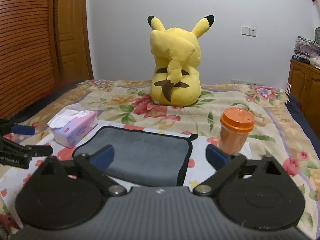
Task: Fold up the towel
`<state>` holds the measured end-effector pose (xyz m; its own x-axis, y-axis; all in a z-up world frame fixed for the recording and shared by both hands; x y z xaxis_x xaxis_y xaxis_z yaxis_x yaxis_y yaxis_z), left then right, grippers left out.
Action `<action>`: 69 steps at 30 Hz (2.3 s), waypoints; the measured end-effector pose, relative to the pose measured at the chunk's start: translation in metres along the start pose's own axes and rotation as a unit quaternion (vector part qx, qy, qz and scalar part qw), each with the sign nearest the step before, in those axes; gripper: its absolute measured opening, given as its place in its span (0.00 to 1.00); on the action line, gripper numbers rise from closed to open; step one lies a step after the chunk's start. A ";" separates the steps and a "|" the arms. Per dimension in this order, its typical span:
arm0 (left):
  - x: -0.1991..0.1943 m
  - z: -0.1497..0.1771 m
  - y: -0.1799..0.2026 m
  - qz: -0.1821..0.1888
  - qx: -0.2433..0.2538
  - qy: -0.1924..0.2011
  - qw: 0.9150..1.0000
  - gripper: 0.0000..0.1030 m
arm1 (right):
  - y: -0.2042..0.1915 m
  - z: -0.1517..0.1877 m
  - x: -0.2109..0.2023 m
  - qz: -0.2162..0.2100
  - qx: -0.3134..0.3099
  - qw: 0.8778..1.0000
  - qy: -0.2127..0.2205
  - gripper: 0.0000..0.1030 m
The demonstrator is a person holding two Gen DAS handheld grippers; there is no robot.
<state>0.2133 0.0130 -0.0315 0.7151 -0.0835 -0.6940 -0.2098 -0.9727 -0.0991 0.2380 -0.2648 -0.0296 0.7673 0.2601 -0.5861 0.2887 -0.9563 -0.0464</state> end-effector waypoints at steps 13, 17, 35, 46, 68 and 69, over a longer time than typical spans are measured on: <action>-0.038 0.017 0.011 0.012 -0.003 0.003 1.000 1.00 | -0.009 0.017 -0.035 0.003 0.015 1.000 0.000 1.00; -0.053 0.023 0.015 0.004 -0.001 0.004 1.000 1.00 | -0.012 0.020 -0.047 0.004 0.015 1.000 0.005 1.00; -0.103 0.065 0.037 0.010 -0.020 0.003 1.000 1.00 | -0.027 0.052 -0.098 0.003 0.026 1.000 0.014 1.00; -0.113 0.095 0.045 0.021 -0.038 -0.010 0.999 1.00 | -0.036 0.075 -0.110 0.003 0.034 0.999 0.008 1.00; -0.103 0.125 0.047 0.026 -0.055 -0.021 0.998 1.00 | -0.050 0.109 -0.106 0.015 0.016 1.000 -0.015 1.00; -0.103 0.125 0.046 0.027 -0.058 -0.020 0.998 1.00 | -0.049 0.110 -0.105 0.017 0.017 1.000 -0.018 1.00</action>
<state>0.0464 0.0041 -0.0535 0.6770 -0.1300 -0.7244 -0.1665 -0.9858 0.0214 0.0802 -0.2597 -0.0548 0.7555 0.2239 -0.6157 0.2437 -0.9684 -0.0532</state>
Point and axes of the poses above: each gripper's, at about its wrist camera, not at the fingertips, and x roughly the way its jaws point, y to its right, z to its underside, the point moved 2 cm from there along x, roughly the way its jaws point, and after that the axes turned 9 degrees about -y, right-handed, at the moved point
